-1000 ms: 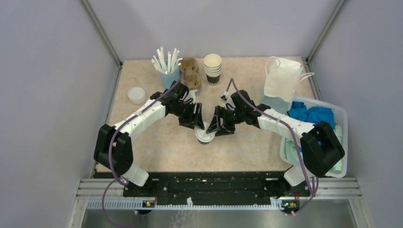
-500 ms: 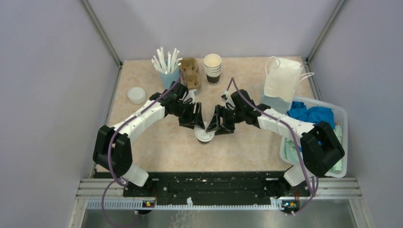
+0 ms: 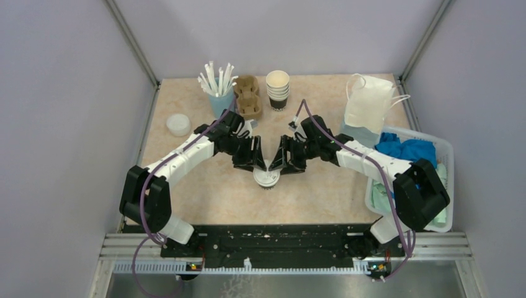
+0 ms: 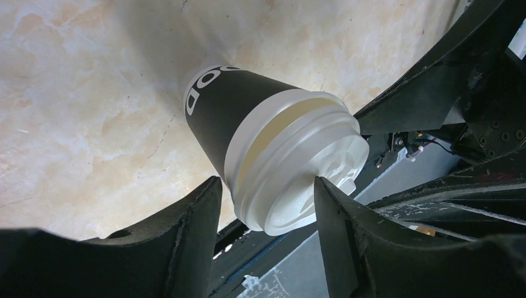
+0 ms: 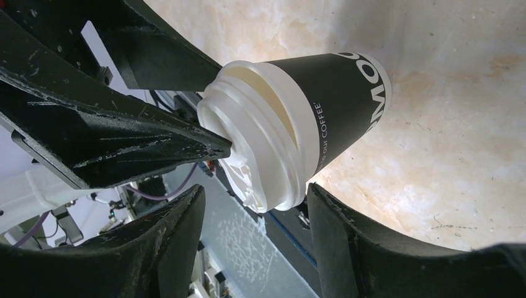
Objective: Pack the takeout coffee
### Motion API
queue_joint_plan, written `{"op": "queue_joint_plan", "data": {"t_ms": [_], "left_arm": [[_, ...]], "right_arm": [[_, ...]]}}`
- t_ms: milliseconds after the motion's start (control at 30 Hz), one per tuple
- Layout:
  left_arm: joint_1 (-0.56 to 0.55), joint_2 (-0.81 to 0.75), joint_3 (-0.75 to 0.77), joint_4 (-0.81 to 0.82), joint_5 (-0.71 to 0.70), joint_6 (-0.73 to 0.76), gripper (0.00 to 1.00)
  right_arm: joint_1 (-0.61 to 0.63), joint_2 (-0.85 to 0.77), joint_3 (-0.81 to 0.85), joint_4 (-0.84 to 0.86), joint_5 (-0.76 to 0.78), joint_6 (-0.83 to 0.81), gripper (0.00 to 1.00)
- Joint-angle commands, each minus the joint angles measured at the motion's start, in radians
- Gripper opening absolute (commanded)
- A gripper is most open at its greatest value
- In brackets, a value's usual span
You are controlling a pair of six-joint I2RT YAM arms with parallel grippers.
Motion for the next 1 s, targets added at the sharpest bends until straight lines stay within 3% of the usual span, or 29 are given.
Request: {"op": "queue_joint_plan", "data": {"t_ms": [0,467,767,967], "left_arm": [[0.006,-0.042,-0.012,0.037,0.018,-0.013,0.63],[0.015,-0.015,0.010,0.022,0.008,-0.016,0.59],[0.018,0.003,0.026,0.020,0.027,-0.019,0.59],[0.017,0.007,0.035,0.016,0.029,-0.017,0.60]], "right_arm": [[0.003,-0.010,0.060,0.013,0.018,-0.011,0.61],[0.002,0.027,0.138,-0.121,0.127,-0.149,0.58],[0.006,0.078,0.173,-0.117,0.086,-0.187,0.58],[0.006,0.097,0.189,-0.105,0.087,-0.170,0.48]]}}
